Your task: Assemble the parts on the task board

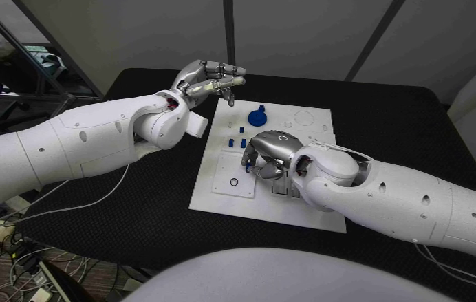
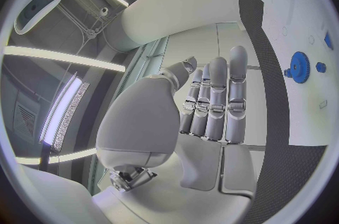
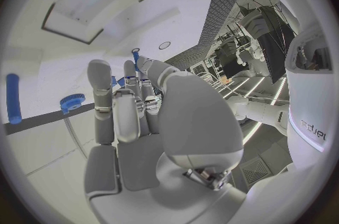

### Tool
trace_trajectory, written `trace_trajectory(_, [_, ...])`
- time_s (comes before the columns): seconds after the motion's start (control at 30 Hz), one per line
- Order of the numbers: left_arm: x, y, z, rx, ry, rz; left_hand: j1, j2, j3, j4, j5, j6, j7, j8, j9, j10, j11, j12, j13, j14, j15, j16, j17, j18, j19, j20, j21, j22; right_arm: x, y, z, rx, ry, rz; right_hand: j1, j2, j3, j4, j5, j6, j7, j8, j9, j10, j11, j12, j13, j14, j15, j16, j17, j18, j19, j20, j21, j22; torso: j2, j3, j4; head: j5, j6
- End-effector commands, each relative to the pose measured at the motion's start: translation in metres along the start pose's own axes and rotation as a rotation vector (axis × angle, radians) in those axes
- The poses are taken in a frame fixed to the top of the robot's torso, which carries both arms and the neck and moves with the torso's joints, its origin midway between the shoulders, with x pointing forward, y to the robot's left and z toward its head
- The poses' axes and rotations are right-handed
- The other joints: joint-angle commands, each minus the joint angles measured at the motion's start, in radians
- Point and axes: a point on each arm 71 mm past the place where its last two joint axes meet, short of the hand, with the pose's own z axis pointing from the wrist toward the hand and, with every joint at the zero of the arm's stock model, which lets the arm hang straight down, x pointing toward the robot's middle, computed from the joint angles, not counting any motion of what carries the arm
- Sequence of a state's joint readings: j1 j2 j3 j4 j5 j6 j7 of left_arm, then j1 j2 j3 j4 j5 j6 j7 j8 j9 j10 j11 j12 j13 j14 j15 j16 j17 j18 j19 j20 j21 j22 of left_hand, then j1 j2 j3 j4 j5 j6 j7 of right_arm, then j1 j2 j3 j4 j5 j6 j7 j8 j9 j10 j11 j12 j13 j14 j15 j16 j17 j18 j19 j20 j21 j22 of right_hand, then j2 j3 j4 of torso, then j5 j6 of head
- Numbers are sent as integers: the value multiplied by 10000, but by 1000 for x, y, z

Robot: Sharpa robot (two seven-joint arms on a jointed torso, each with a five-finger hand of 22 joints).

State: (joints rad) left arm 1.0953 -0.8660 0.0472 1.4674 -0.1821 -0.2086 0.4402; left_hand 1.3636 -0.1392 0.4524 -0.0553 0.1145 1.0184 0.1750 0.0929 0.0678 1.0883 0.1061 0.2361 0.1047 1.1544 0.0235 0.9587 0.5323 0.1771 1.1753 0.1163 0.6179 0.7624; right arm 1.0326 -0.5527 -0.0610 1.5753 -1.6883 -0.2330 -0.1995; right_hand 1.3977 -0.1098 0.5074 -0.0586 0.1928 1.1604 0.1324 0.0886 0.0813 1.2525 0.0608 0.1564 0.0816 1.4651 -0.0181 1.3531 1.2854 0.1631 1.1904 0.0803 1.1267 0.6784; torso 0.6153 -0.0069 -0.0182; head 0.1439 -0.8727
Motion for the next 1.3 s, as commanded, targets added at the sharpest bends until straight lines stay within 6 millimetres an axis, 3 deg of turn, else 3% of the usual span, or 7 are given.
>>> trace_trajectory(0.03, [1, -1, 1, 31, 100, -76, 20, 45, -60, 20, -45, -22, -2, 66, 14, -46, 6, 31, -11, -77, -5, -35, -10, 52, -46, -10, -51, -16, 2, 0, 0, 21, 141, -71, -104, 42, 7, -22, 37, 42, 25, 38, 9, 22, -12, 18, -3, 581, -43, 47, 7, -93, -1, 1, 33, 1, -2, 3, -9, 14, 1])
trace_trajectory(1.3, [1, -1, 1, 3, 115, -84, 20, 56, -83, 23, -46, -22, -3, 79, 14, -72, 8, 34, -13, -93, -2, -26, -22, 53, -56, -7, -60, -19, 19, 0, -4, 200, 801, -342, -223, -30, -88, -8, 40, -17, 33, -16, -3, -58, 2, -19, -10, 553, -31, 4, -85, -65, -118, 12, -46, -160, -6, 1, -14, 7, 1])
